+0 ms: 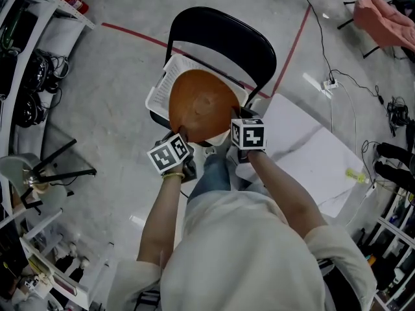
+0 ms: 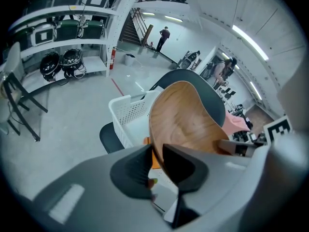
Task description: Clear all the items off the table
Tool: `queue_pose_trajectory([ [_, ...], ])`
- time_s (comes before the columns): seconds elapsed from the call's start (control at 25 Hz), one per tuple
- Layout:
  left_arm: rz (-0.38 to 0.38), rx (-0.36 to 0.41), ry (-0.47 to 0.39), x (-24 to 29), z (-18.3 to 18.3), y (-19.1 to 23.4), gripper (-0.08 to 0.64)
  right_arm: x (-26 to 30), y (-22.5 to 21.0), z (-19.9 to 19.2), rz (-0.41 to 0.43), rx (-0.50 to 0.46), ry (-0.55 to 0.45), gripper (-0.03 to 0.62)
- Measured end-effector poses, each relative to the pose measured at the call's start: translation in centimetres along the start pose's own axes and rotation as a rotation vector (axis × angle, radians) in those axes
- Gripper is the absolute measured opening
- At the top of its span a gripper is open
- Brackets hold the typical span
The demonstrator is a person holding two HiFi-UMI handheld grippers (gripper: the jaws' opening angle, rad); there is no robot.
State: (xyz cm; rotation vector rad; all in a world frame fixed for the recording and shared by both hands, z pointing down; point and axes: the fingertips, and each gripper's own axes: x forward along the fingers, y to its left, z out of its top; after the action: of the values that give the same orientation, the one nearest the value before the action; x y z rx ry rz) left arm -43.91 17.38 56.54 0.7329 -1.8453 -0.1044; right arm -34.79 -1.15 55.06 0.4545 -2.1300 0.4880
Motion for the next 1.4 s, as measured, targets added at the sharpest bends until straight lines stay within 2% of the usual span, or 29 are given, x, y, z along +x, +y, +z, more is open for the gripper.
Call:
queue_pose_trajectory([
  [0.88, 0.084, 0.031, 0.079, 7.7, 3.1, 5.0, 0.072, 10.2, 1.0, 1.0, 0.005, 0.043, 0.074, 0.040],
  [1.4, 0.130, 0.101, 0.061, 9.6, 5.0, 6.4, 0.081, 13.3, 1.5, 0.9, -0.008, 0.041, 0.093, 0.047],
])
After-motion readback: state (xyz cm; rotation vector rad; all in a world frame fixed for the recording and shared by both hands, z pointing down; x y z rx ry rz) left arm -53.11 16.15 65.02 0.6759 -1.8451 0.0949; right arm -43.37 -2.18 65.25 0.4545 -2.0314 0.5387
